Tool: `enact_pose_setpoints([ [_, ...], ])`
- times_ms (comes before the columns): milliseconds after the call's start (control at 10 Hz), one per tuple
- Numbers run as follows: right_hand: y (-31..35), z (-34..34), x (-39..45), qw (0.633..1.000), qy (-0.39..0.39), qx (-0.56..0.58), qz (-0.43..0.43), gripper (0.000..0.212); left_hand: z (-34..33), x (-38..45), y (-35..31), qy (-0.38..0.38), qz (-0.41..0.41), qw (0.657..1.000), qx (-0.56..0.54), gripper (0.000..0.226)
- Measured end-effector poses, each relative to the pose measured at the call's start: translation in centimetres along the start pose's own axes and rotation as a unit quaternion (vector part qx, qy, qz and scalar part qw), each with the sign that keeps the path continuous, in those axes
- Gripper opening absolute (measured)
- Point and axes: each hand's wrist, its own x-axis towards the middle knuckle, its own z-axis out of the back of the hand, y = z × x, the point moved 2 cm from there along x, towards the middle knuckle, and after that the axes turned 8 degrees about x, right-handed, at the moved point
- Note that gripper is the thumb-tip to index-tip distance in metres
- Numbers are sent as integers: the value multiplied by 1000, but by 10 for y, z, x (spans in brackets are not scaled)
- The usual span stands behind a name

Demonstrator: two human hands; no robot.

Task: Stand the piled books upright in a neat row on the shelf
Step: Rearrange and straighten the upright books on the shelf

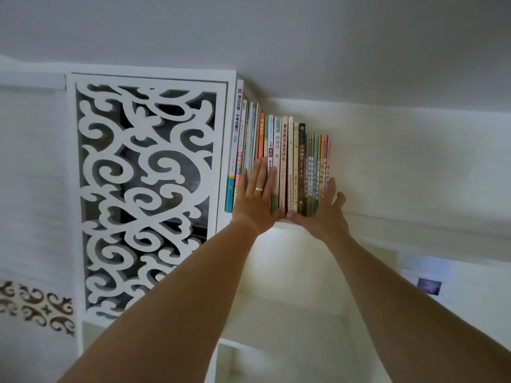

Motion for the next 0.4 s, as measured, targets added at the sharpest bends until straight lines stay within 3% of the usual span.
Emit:
enact_pose_setpoints([
  [100, 2, 3, -5, 997, -40, 58, 30, 131, 6, -7, 0, -54, -18, 997, -49, 86],
  [200, 6, 24, -12, 983, -76, 158, 57, 112, 34, -8, 7, -104, 18, 978, -182, 65],
  [300, 30, 55, -46, 951, -139, 232, 151, 79, 87, -12, 2, -214, 68, 926, -305, 48],
  [400, 67, 104, -90, 880, -201, 319, 289, 57, 156, -27, 31, -348, 93, 820, -445, 35],
])
